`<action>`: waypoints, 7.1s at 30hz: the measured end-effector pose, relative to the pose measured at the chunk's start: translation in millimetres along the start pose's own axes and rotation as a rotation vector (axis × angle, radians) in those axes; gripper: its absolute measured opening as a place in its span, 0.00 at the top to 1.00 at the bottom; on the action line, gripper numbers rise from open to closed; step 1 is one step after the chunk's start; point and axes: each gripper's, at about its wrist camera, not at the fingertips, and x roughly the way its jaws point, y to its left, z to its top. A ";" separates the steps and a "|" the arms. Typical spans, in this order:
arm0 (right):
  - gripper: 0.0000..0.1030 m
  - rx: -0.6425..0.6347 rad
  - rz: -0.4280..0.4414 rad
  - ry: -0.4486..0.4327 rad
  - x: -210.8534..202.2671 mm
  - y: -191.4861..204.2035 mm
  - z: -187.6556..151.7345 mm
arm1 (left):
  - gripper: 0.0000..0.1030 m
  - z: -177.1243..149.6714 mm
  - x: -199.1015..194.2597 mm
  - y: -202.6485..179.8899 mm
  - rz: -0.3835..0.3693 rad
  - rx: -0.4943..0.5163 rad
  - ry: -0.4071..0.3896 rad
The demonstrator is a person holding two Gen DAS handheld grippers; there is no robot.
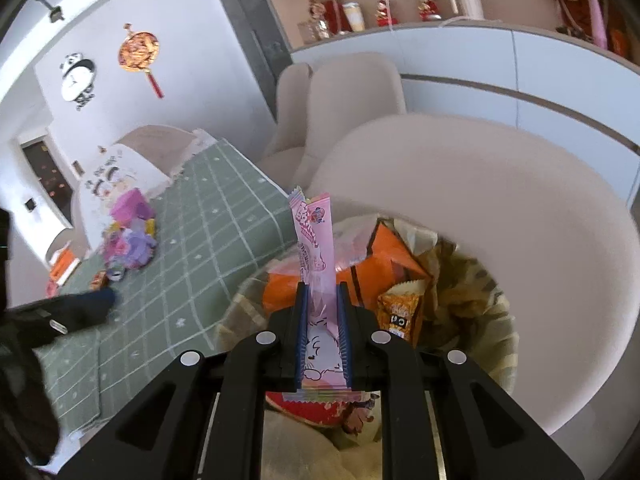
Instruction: Collect trash
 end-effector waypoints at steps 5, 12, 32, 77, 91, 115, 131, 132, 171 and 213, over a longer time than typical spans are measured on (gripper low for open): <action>0.85 0.038 -0.044 0.066 27.5 -2.2 -10.2 | 0.52 -7.3 -25.3 44.9 0.062 -0.082 -0.021; 0.85 0.104 -0.101 0.136 39.7 -8.6 -11.5 | 0.52 -19.3 -51.9 91.1 0.103 -0.161 -0.034; 0.55 0.097 -0.212 -0.051 -21.4 57.2 -2.8 | 0.52 -50.5 -126.6 242.0 0.215 -0.356 -0.134; 0.46 -0.366 0.039 0.219 130.5 335.4 -14.5 | 0.87 31.5 -91.9 494.1 0.320 -0.189 -0.049; 0.46 -0.577 0.395 0.217 231.6 503.8 47.6 | 0.65 -45.3 -162.0 477.1 0.229 -0.416 -0.154; 0.46 -0.912 0.338 0.333 363.2 605.7 68.8 | 0.58 -118.7 -209.4 505.4 0.263 -0.617 -0.222; 0.46 -0.725 0.399 0.268 287.6 552.2 54.9 | 0.53 -128.8 -166.0 442.6 0.186 -0.384 -0.209; 0.46 -0.717 0.397 0.266 282.7 548.3 49.3 | 0.53 -129.9 -163.1 439.2 0.189 -0.364 -0.190; 0.46 -0.342 0.237 0.030 165.6 386.1 7.8 | 0.45 92.7 -79.6 520.8 0.183 -0.692 -0.143; 0.57 -0.656 0.544 0.456 219.9 542.8 -73.8 | 0.74 -57.7 -292.4 538.7 0.276 -0.664 -0.325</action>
